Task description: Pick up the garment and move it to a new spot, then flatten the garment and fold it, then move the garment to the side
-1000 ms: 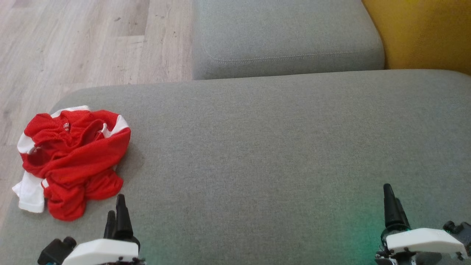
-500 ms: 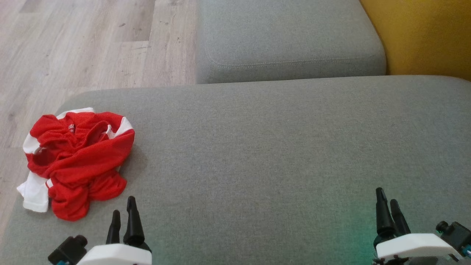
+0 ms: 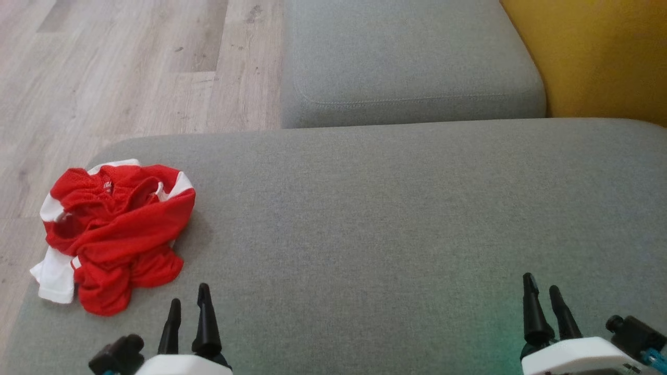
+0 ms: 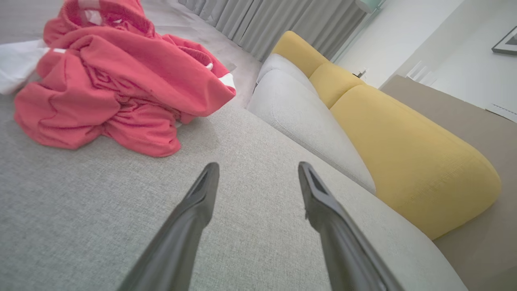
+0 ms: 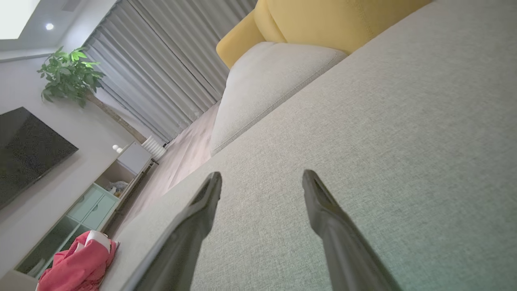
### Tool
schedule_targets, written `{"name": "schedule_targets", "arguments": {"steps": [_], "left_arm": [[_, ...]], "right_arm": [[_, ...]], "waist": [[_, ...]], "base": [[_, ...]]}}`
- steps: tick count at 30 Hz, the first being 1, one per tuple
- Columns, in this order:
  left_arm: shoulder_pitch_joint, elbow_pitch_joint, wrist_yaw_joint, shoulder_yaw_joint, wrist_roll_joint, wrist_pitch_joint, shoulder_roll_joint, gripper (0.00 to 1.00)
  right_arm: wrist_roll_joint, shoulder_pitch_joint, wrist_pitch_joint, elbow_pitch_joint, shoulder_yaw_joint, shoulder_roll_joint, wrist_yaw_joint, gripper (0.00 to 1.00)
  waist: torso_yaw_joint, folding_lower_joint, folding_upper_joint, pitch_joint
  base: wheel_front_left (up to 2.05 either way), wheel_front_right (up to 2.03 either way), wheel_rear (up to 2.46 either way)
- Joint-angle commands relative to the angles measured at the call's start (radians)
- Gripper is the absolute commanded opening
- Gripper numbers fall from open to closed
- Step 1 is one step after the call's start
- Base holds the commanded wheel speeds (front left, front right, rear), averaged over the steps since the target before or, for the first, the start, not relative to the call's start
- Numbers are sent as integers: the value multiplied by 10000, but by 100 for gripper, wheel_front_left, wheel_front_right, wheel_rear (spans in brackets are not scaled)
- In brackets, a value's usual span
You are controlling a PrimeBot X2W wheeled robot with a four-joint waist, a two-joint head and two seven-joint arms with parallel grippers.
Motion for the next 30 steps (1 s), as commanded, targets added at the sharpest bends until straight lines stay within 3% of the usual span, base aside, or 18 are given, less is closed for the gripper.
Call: {"name": "schedule_targets", "arguments": {"steps": [1, 30], "left_arm": [[-321, -415, 94, 110, 328, -168, 50, 100], [72, -230, 650, -592, 3702, -1019, 66, 100]], "right_arm": [[-338, -163, -183, -317, 211, -69, 49, 100], [-3759, 330, -1038, -198, 1051, -89, 68, 100]], "waist": [[1, 0, 0, -42], [106, 0, 0, -569]], "base": [[0, 0, 0], [0, 0, 0]]}}
